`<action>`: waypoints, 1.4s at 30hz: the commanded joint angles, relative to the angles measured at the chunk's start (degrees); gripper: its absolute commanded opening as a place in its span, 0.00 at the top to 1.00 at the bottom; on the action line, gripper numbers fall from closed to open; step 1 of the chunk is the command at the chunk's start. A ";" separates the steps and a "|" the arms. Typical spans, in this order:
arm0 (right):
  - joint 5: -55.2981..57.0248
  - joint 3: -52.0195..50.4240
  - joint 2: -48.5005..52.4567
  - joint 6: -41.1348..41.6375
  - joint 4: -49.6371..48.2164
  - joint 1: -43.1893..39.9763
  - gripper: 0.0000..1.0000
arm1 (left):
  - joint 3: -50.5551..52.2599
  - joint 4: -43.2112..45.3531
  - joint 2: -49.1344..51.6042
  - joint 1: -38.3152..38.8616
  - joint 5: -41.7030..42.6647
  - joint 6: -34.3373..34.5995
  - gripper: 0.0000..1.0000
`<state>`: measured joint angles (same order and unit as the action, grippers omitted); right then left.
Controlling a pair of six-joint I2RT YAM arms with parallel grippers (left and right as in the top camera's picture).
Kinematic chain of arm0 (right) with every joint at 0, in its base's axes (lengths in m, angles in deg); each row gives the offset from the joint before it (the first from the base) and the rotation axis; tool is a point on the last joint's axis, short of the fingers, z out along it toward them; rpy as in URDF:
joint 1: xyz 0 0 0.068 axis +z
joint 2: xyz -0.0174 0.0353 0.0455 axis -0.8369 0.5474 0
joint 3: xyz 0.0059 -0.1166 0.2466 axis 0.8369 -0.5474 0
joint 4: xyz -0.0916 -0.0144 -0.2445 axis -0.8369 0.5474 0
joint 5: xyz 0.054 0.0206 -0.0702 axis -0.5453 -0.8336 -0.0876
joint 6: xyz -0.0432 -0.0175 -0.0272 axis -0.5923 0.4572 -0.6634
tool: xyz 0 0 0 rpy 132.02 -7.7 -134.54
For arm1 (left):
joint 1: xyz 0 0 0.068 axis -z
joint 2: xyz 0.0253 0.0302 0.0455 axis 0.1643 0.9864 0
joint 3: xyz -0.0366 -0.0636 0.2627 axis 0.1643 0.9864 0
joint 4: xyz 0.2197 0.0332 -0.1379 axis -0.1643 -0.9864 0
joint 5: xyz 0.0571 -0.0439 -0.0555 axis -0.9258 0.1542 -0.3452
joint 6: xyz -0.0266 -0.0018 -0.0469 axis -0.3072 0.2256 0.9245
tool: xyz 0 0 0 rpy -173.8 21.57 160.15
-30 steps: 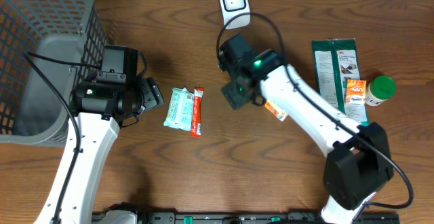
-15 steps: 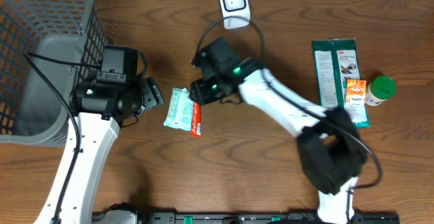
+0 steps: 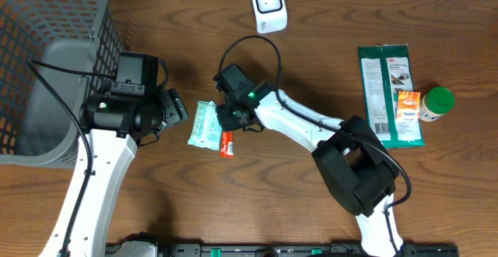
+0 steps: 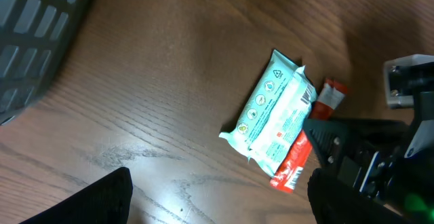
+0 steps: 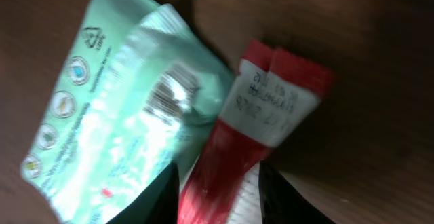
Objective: Scan the item barcode
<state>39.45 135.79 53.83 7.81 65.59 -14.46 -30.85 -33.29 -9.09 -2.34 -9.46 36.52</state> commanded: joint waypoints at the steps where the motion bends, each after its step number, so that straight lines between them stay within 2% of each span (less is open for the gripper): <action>1: 1.92 0.15 -2.47 0.37 0.50 -1.84 0.73 | -0.28 -0.13 -0.11 -0.31 -0.72 -0.57 0.16; 3: 1.95 0.15 -3.26 0.37 0.55 -2.49 0.76 | -0.28 -0.13 -0.11 -0.31 -0.74 -0.57 0.17; 5: 2.56 0.15 -3.32 0.37 0.57 -3.06 0.73 | -0.28 -0.15 -0.11 -0.31 -0.74 -0.57 0.17; 9: 5.81 0.07 -3.30 0.37 2.47 -3.61 0.65 | -0.28 -0.13 -0.11 -0.31 -0.74 -0.57 0.16; 11: 6.71 0.07 -3.30 0.09 3.17 -3.74 0.57 | -0.28 -0.13 -0.11 -0.31 -0.74 -0.57 0.16; 13: 7.28 0.07 -3.30 -1.88 3.17 -3.80 0.54 | -0.28 -0.13 -0.11 -0.31 -0.74 -0.57 0.16; 14: 7.82 0.07 -3.30 -3.32 2.95 -3.93 0.50 | -0.28 -0.13 -0.11 -0.31 -0.74 -0.57 0.17; 17: 8.00 0.07 -3.30 -4.74 2.47 -4.07 0.27 | -0.28 -0.13 -0.11 -0.31 -0.72 -0.57 0.17; 18: 7.89 0.07 -3.30 -4.79 2.60 -4.00 0.13 | -0.28 -0.13 -0.11 -0.31 -0.72 -0.55 0.17; 20: 7.91 0.07 -3.30 -4.85 2.89 -3.89 0.01 | -0.28 -0.13 -0.11 -0.31 -0.74 -0.55 0.17; 26: 8.17 0.07 -3.30 -7.30 3.04 -3.67 0.02 | -0.28 -0.15 -0.11 -0.31 -0.74 -0.57 0.16; 28: 8.63 0.22 -3.58 -8.15 4.57 -3.74 0.20 | -0.28 -0.15 -0.11 -0.31 -0.72 -0.57 0.17; 29: 8.87 0.48 -4.11 -8.11 5.79 -3.89 0.32 | -0.28 -0.13 -0.11 -0.31 -0.72 -0.57 0.16; 31: 8.96 1.29 -6.43 -8.02 8.66 -4.50 0.50 | -0.28 -0.13 -0.11 -0.31 -0.72 -0.57 0.16; 33: 9.62 1.44 -10.29 -9.53 10.49 -5.18 0.54 | -0.28 -0.13 -0.11 -0.31 -0.72 -0.57 0.17; 35: 10.91 1.44 -14.01 -11.34 12.39 -5.77 0.50 | -0.28 -0.13 -0.11 -0.31 -0.74 -0.57 0.17; 36: 11.28 1.44 -15.78 -12.61 13.99 -6.12 0.42 | -0.28 -0.13 -0.11 -0.31 -0.74 -0.57 0.17; 37: 11.30 1.44 -17.16 -15.21 15.89 -6.56 0.39 | -0.28 -0.13 -0.11 -0.31 -0.72 -0.57 0.17; 39: 11.41 1.44 -19.47 -22.45 20.72 -7.69 0.39 | -0.28 -0.15 -0.11 -0.31 -0.74 -0.57 0.17; 42: 12.13 1.44 -20.35 -26.80 28.24 -10.32 0.38 | -0.28 -0.13 -0.11 -0.31 -0.74 -0.57 0.16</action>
<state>49.78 137.17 33.52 -10.86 90.40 -22.31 -30.85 -33.29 -9.09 -2.34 -9.44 36.50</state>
